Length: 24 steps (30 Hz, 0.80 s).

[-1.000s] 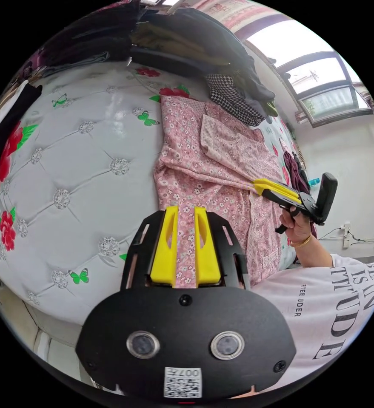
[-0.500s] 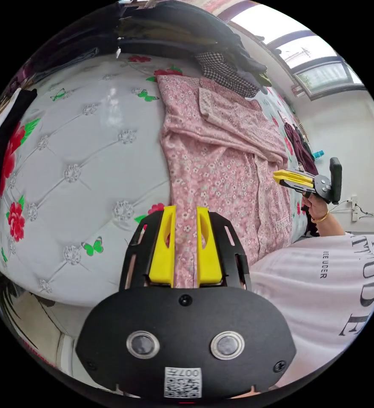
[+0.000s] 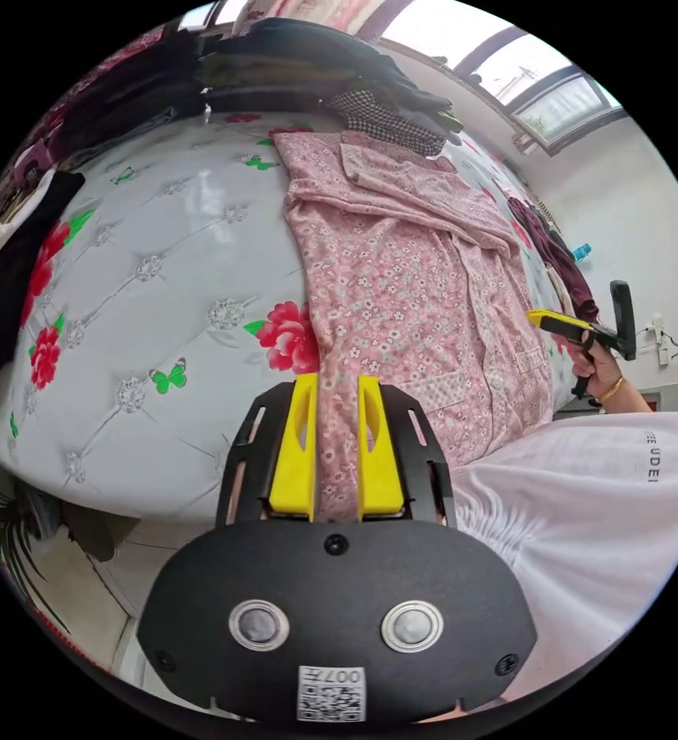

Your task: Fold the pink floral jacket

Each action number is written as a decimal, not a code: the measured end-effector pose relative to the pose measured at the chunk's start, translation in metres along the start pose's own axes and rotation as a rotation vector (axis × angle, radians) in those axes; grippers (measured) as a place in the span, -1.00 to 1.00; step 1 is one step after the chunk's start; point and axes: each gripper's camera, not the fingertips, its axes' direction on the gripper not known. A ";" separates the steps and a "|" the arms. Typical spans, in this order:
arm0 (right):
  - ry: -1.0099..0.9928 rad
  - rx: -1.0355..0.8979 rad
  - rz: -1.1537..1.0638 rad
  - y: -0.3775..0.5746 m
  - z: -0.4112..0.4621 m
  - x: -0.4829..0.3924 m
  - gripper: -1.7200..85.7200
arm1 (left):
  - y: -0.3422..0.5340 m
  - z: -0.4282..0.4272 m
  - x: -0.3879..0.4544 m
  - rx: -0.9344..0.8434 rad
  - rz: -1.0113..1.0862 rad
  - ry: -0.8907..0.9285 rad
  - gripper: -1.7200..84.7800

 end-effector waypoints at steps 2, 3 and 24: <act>0.058 -0.010 0.087 0.047 -0.016 0.023 -0.79 | 0.032 -0.004 -0.015 -0.007 -0.047 0.018 -0.75; 0.068 -0.015 0.110 0.058 -0.019 0.029 -0.79 | 0.039 -0.004 -0.018 -0.012 -0.056 0.021 -0.74; -0.248 -0.264 -0.052 0.122 -0.021 0.140 -0.96 | 0.061 0.080 0.020 -0.306 0.110 -0.044 -0.97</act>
